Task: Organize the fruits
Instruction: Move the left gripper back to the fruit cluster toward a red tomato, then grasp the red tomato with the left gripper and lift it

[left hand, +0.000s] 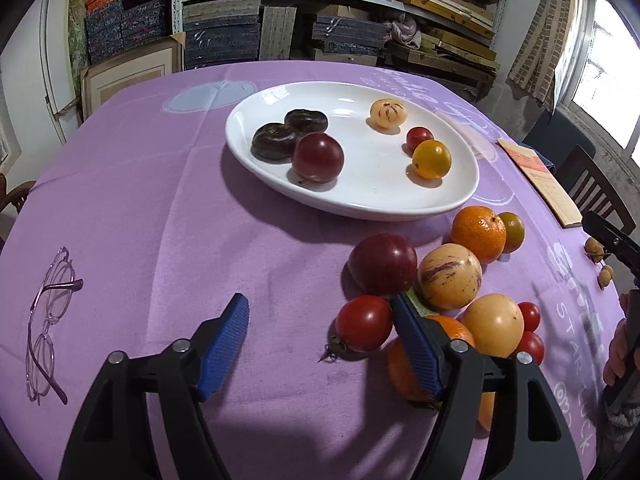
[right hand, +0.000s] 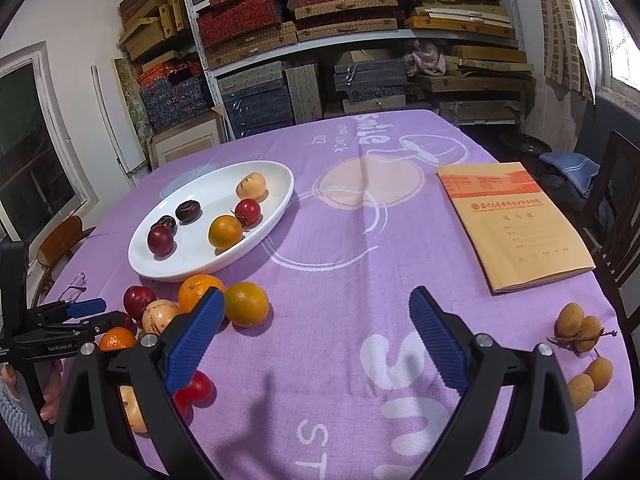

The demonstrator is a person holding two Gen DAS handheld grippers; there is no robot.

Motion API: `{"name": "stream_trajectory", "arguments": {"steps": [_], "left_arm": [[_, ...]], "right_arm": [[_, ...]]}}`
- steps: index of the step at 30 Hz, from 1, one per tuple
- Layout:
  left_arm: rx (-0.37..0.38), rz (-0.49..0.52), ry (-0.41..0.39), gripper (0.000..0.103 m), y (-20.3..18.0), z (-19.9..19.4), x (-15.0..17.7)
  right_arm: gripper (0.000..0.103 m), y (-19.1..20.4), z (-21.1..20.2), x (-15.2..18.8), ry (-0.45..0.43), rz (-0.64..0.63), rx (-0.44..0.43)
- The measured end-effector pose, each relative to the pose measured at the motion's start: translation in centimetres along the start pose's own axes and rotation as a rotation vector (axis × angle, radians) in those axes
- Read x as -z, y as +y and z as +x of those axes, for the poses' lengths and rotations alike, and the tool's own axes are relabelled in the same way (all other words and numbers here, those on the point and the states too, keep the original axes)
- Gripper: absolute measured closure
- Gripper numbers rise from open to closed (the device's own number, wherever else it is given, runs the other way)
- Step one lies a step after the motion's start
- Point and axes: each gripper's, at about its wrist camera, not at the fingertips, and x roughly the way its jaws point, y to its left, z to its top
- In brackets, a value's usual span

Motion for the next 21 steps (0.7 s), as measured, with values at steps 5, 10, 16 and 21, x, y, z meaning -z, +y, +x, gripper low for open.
{"name": "stream_trajectory", "arguments": {"steps": [5, 10, 16, 21], "left_arm": [[-0.017, 0.021, -0.007, 0.019, -0.5, -0.1, 0.1], [0.022, -0.049, 0.022, 0.019, -0.4, 0.2, 0.2], [-0.032, 0.005, -0.042, 0.026, -1.9, -0.7, 1.6], [-0.063, 0.022, -0.026, 0.055, -2.4, -0.6, 1.5]], "right_arm": [[0.011, 0.0, -0.2, 0.0, -0.008, 0.006, -0.003], [0.011, -0.2, -0.1, 0.0, -0.006, 0.008, -0.001], [0.011, -0.6, 0.0, 0.1, -0.005, 0.02, -0.001], [0.01, -1.0, -0.1, 0.0, -0.014, 0.027, -0.003]]}}
